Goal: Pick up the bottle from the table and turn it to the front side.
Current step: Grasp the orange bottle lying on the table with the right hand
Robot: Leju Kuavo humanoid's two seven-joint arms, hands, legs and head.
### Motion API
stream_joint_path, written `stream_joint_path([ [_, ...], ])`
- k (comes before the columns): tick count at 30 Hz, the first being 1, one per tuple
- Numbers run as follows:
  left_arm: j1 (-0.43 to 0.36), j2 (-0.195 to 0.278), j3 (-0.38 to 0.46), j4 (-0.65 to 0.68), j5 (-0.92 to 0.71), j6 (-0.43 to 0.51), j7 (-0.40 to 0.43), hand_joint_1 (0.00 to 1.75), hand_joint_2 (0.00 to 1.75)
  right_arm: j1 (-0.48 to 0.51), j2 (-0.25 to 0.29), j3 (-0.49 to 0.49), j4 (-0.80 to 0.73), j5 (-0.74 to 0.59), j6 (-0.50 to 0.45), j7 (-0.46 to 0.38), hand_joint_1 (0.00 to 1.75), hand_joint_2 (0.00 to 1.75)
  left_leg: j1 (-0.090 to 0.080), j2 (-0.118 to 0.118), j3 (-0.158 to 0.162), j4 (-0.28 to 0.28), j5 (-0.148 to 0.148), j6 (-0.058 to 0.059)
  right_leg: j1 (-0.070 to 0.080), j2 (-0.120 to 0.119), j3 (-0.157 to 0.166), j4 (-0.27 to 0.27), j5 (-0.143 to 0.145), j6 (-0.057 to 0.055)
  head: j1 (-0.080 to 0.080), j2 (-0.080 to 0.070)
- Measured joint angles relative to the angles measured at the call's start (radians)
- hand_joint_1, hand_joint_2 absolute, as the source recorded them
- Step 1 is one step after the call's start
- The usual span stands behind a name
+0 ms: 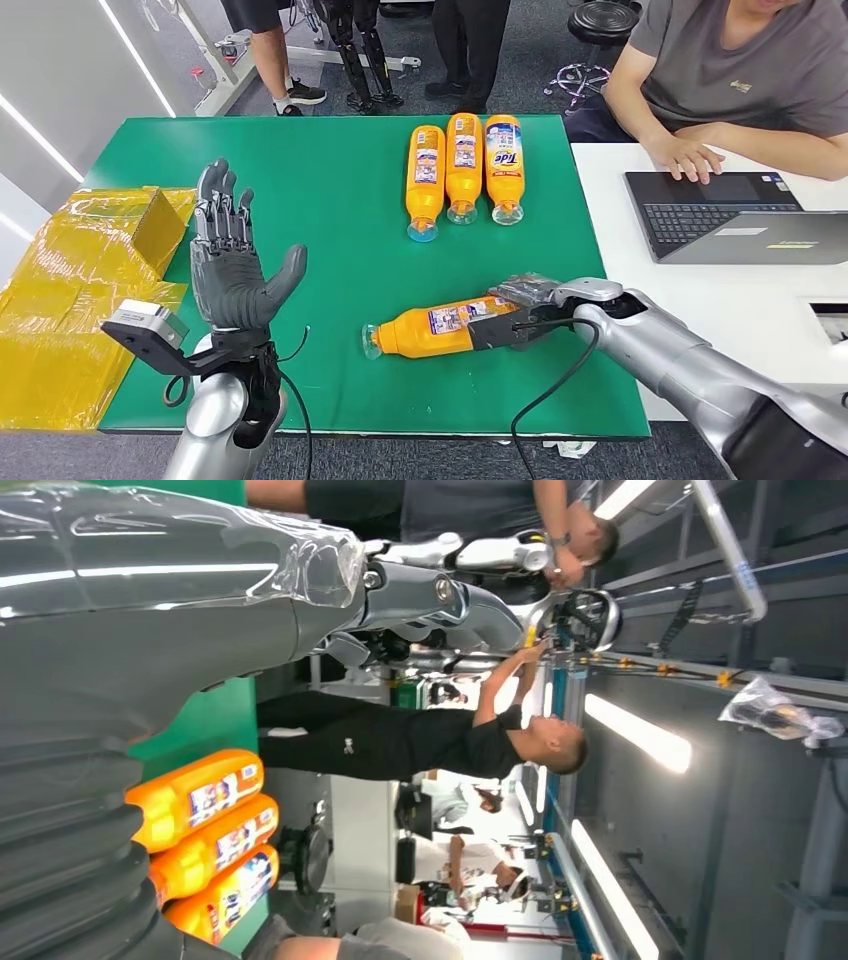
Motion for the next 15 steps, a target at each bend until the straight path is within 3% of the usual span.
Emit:
stream_joint_path([
  [4,0.011,0.0,0.0,-0.001,-0.017,0.005,-0.011,0.0,1.75,0.069,0.001,-0.074,-0.046,0.052,-0.174,0.007,1.75,1.75,0.0,-0.001,0.0,0.0,0.0,0.0,0.0,-0.001,0.0,0.0,0.0,0.0,0.0,0.0],
  [7,0.028,0.0,0.002,-0.001,-0.032,0.005,-0.019,0.0,1.75,0.182,0.006,-0.185,-0.136,0.073,-0.337,0.006,1.75,1.75,0.0,-0.003,-0.001,0.0,0.0,0.0,0.0,-0.003,0.0,0.0,-0.001,0.0,0.0,0.0],
  [11,0.046,-0.005,0.005,-0.001,-0.038,0.009,-0.031,0.0,1.75,0.402,0.052,-0.4,-0.33,0.017,-0.551,-0.099,1.75,1.75,0.0,-0.005,-0.003,-0.001,-0.001,0.0,0.001,-0.005,-0.001,0.0,-0.002,0.0,-0.001,0.0],
  [15,0.051,-0.017,0.005,0.0,-0.035,0.006,-0.034,0.0,1.75,0.597,0.137,-0.56,-0.525,-0.04,-0.729,-0.207,1.75,1.75,0.001,-0.007,-0.003,-0.002,-0.002,0.001,0.001,-0.007,-0.001,0.0,-0.005,0.0,-0.001,0.0],
])
